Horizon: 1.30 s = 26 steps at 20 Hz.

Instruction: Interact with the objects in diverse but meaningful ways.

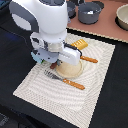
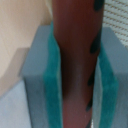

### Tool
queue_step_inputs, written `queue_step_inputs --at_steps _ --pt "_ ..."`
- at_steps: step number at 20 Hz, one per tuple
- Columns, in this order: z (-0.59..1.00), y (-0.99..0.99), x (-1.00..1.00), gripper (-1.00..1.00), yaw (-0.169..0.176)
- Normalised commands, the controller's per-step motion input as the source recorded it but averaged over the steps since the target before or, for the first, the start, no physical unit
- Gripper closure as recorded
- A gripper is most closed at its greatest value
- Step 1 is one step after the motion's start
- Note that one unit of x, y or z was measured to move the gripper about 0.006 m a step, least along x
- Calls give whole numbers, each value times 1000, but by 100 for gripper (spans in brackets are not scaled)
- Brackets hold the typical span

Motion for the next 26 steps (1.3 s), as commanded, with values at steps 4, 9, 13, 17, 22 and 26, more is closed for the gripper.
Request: queue_step_inputs --at_steps 4,9,13,17,22,26 --pt "-99 0 -201 -100 40" --pt "-109 0 -182 -100 34" --pt "-6 0 -186 -100 36" --pt "2 0 -219 -100 35" --pt "351 58 -360 -100 14" --pt "654 28 -427 -100 0"
